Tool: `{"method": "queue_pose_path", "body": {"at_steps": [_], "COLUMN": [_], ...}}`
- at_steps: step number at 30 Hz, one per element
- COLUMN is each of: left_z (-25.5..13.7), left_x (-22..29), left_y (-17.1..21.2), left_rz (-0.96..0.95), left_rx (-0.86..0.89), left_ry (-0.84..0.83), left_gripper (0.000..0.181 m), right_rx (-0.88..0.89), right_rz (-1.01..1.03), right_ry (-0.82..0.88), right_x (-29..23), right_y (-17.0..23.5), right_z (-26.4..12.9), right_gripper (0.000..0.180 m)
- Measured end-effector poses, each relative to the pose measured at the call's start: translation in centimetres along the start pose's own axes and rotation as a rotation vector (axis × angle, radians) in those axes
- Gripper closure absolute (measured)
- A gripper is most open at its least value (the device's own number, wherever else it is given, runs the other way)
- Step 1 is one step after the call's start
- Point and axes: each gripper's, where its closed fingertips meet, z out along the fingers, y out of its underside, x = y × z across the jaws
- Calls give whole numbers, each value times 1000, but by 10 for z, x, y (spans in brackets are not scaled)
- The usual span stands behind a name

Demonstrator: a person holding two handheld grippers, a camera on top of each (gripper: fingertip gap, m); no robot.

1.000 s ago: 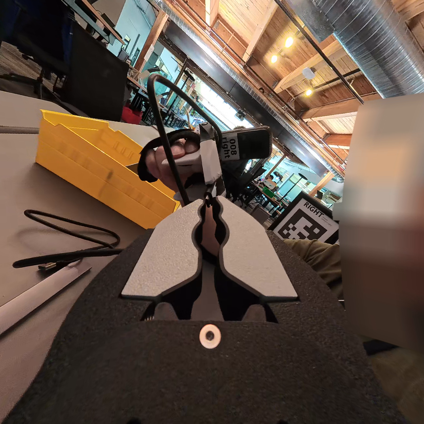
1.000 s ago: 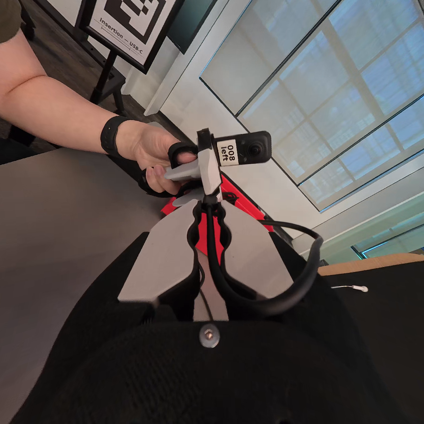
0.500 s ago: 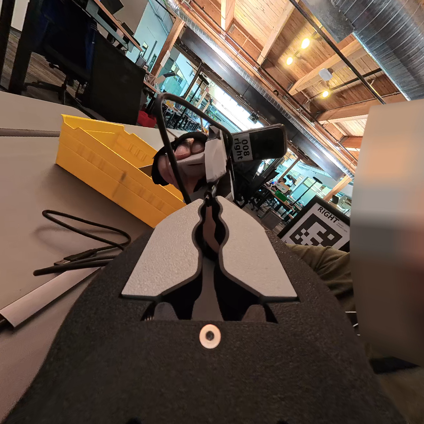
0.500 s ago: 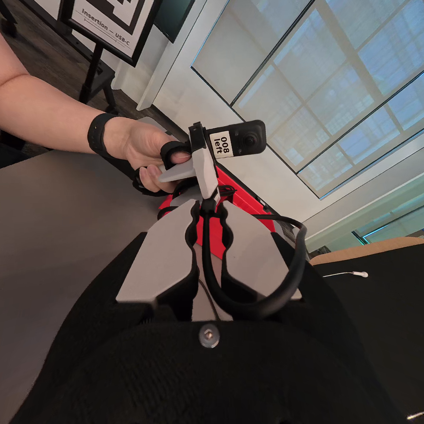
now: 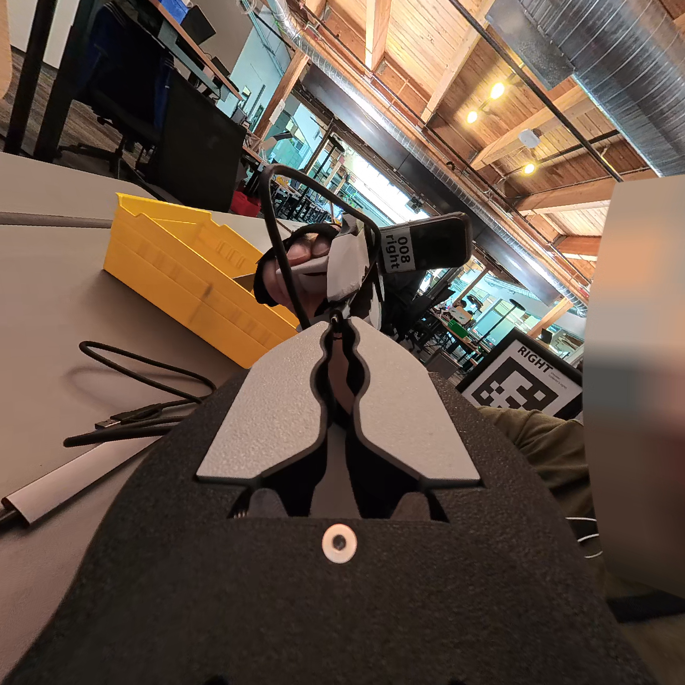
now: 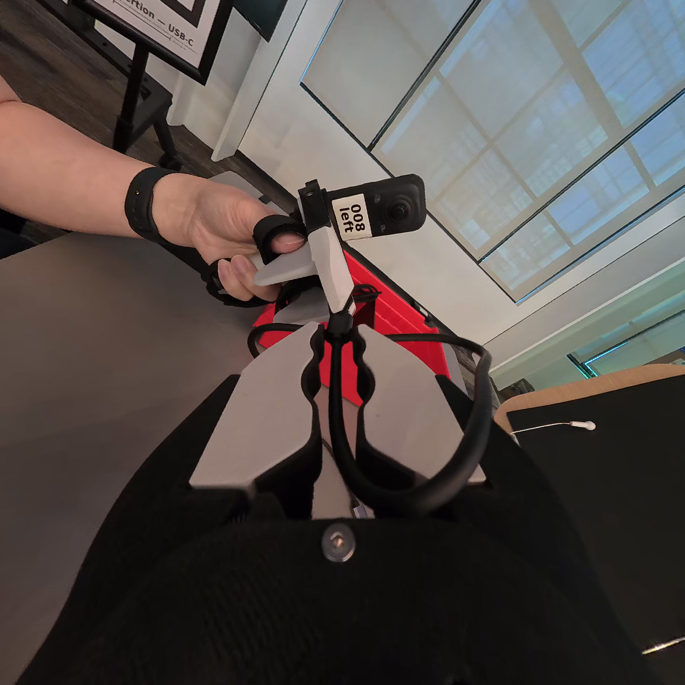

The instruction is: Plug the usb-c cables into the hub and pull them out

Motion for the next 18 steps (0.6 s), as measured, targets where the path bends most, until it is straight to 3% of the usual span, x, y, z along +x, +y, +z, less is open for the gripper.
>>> {"method": "queue_pose_path", "body": {"at_steps": [1, 6, 11, 14, 18], "left_z": [0, -4, -8, -8, -13], "left_x": [0, -8, -28, -36, -40], "left_y": [0, -3, -3, -3, -13], "left_rz": [-2, -16, -45, -77, -129], "left_rx": [2, 27, 49, 66, 139], "left_ry": [1, -31, -102, -99, -67], "left_gripper": [177, 177, 178, 178, 178], "right_rx": [-3, -169, -401, -317, -400], "right_rz": [0, 78, 208, 232, 264], "right_ry": [-2, -84, -95, -45, -229], "right_x": [0, -3, 6, 16, -16], "right_y": [1, 32, 56, 42, 49], "right_z": [0, -14, -69, -81, -82], "right_gripper": [165, 155, 152, 152, 160]}}
